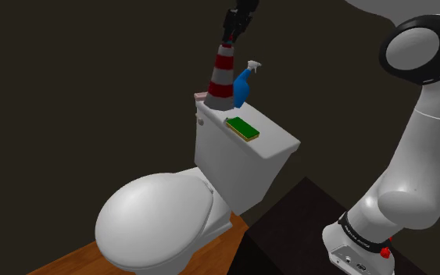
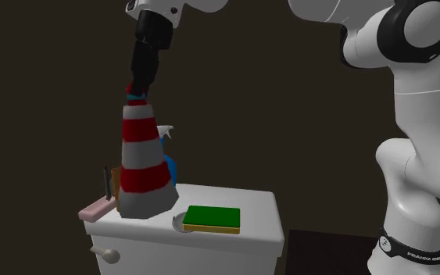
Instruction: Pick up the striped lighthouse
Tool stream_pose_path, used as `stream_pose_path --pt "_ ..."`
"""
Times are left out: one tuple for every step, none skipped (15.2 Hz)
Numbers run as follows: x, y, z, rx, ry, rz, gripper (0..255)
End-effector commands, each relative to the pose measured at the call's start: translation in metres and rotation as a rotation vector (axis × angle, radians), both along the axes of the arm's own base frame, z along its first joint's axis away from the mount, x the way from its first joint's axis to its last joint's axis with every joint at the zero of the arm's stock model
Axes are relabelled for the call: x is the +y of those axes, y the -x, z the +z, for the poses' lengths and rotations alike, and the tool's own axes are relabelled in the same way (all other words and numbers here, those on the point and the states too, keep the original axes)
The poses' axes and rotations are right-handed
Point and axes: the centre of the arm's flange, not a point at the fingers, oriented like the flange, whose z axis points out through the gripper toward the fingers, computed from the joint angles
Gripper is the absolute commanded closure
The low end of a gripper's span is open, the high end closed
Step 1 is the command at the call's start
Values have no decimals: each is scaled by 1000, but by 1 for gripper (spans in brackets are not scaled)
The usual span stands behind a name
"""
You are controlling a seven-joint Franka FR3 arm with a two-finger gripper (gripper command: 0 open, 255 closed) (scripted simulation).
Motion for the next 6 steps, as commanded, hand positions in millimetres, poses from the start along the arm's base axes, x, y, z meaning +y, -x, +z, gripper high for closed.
stream_pose_path --pt "-1 0 12 -3 0 0 255" --pt "-1 0 18 -3 0 0 255" --pt "-1 0 23 -3 0 0 255" --pt "-1 0 28 -3 0 0 255" --pt "-1 0 29 -3 0 0 255" --pt "-1 0 29 -3 0 0 255"
